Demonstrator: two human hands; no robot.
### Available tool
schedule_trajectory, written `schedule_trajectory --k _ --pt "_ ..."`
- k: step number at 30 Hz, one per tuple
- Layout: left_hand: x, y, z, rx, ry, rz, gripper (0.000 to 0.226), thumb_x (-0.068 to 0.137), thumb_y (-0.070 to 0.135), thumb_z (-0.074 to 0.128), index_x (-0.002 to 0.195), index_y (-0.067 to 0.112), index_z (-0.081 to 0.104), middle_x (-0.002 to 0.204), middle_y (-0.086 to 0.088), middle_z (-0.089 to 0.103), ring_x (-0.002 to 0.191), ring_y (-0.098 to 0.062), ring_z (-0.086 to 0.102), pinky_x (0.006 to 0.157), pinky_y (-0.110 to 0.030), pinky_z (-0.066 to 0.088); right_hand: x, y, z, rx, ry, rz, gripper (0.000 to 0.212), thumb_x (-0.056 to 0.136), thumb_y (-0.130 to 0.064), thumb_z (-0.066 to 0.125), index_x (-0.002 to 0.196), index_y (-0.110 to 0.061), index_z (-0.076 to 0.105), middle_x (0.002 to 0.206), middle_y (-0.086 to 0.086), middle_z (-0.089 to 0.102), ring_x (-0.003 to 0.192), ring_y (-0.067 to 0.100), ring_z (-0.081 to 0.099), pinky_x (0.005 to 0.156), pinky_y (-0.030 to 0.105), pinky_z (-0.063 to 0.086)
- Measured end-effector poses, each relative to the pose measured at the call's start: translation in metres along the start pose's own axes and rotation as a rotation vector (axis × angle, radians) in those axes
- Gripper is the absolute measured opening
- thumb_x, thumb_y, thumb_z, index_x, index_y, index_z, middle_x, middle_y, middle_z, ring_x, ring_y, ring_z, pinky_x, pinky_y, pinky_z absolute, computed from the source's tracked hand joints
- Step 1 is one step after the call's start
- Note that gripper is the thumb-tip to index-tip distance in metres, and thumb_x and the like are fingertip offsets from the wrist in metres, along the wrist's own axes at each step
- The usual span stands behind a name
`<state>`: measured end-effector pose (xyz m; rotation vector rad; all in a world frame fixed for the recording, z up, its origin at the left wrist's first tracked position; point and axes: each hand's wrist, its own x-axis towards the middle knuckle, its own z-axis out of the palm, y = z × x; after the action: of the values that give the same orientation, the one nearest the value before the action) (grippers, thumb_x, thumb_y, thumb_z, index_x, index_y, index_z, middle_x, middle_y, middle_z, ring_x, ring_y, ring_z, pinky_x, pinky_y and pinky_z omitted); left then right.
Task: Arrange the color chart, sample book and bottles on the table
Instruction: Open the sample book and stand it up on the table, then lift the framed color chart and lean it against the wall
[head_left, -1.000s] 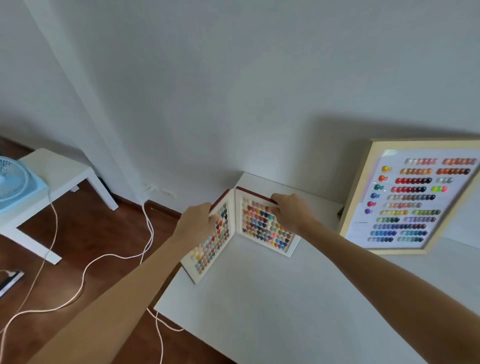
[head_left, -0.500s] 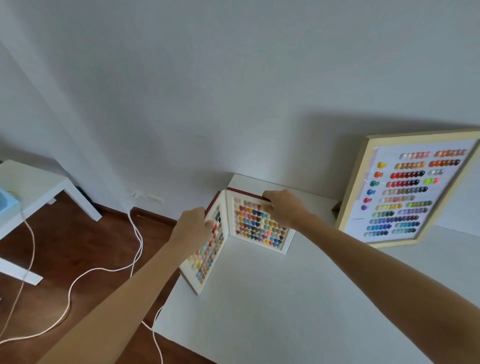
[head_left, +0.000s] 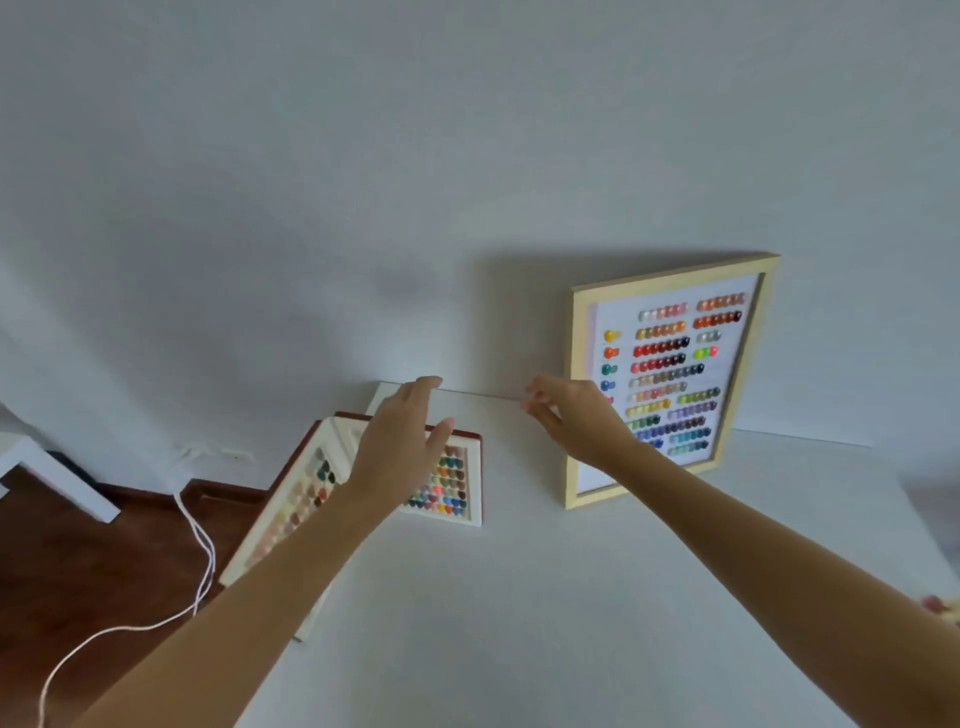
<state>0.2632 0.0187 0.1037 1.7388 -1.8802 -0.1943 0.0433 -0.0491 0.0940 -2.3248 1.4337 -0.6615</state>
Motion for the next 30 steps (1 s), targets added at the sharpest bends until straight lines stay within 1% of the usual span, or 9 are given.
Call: schedule_trajectory --k 3,6,9,12,14,19,23,27,30 --pt "0.006 0.047 0.031 -0.049 0.002 0.06 0.043 0.093 0.025 0.057 0.134 0.013 0.046 0.131 -0.007 0.058 0.118 -0.025 0.056 0.099 -0.034 0.045 -0.023 0.046 -0.031 -0.041 0.027 0.021 0.022 0.095 -0.026 0.055 0.11 -0.012 0.063 0.105 0.007 0.073 0.091 0.021 0.07 0.086 0.032 0.056" --pt "0.01 0.086 0.068 -0.098 0.004 0.072 0.044 0.092 0.024 0.058 0.133 0.013 0.047 0.134 -0.007 0.057 0.121 -0.024 0.056 0.099 -0.032 0.045 -0.045 0.095 -0.06 -0.059 0.056 0.069 0.023 0.095 -0.026 0.055 0.111 -0.013 0.064 0.103 0.007 0.073 0.088 0.019 0.07 0.079 0.027 0.054" --pt "0.013 0.114 0.105 -0.127 -0.008 0.017 0.048 0.092 0.023 0.06 0.136 0.014 0.044 0.136 -0.007 0.054 0.123 -0.023 0.054 0.099 -0.032 0.046 -0.067 0.143 -0.086 -0.049 0.087 0.127 0.022 0.095 -0.022 0.055 0.112 -0.011 0.063 0.102 0.009 0.074 0.089 0.022 0.071 0.08 0.029 0.055" --pt "0.015 0.133 0.139 -0.176 -0.021 -0.073 0.054 0.09 0.02 0.062 0.139 0.015 0.038 0.138 -0.008 0.051 0.125 -0.025 0.052 0.096 -0.031 0.046 -0.084 0.185 -0.104 -0.013 0.113 0.186 0.022 0.094 -0.018 0.057 0.113 -0.008 0.063 0.102 0.013 0.074 0.09 0.027 0.071 0.083 0.038 0.058" --pt "0.015 0.14 0.156 -0.187 -0.039 -0.123 0.062 0.091 0.02 0.061 0.143 0.017 0.03 0.143 -0.008 0.045 0.129 -0.025 0.05 0.096 -0.033 0.048 -0.091 0.207 -0.11 0.024 0.124 0.239 0.023 0.094 -0.015 0.057 0.116 -0.008 0.06 0.104 0.015 0.073 0.091 0.029 0.07 0.082 0.037 0.058" --pt "0.021 0.144 0.182 -0.206 -0.074 -0.152 0.08 0.092 0.019 0.058 0.151 0.026 0.004 0.154 -0.006 0.024 0.133 -0.024 0.044 0.086 -0.036 0.056 -0.091 0.245 -0.105 0.062 0.137 0.33 0.04 0.094 -0.012 0.056 0.131 -0.011 0.042 0.118 0.021 0.064 0.101 0.034 0.065 0.084 0.042 0.055" --pt "0.03 0.139 0.195 -0.204 -0.081 -0.145 0.086 0.093 0.016 0.057 0.151 0.025 -0.006 0.157 -0.006 0.014 0.135 -0.024 0.041 0.08 -0.036 0.06 -0.084 0.258 -0.096 0.105 0.168 0.377 0.058 0.095 -0.01 0.053 0.144 -0.02 0.025 0.125 0.021 0.059 0.102 0.034 0.063 0.085 0.046 0.054" --pt "0.039 0.129 0.21 -0.221 -0.056 -0.138 0.088 0.094 0.016 0.055 0.15 0.025 -0.012 0.157 -0.008 0.012 0.134 -0.024 0.043 0.075 -0.034 0.06 -0.07 0.271 -0.092 0.104 0.156 0.333 0.072 0.096 -0.012 0.05 0.151 -0.026 0.006 0.134 0.018 0.053 0.1 0.03 0.061 0.085 0.048 0.053" --pt "0.045 0.12 0.22 -0.244 -0.036 -0.114 0.089 0.095 0.015 0.053 0.148 0.029 -0.016 0.156 -0.007 0.013 0.132 -0.022 0.045 0.068 -0.026 0.06 -0.059 0.283 -0.089 0.074 0.193 0.295 0.075 0.096 -0.015 0.05 0.151 -0.026 0.001 0.14 0.019 0.045 0.111 0.033 0.055 0.09 0.053 0.05"
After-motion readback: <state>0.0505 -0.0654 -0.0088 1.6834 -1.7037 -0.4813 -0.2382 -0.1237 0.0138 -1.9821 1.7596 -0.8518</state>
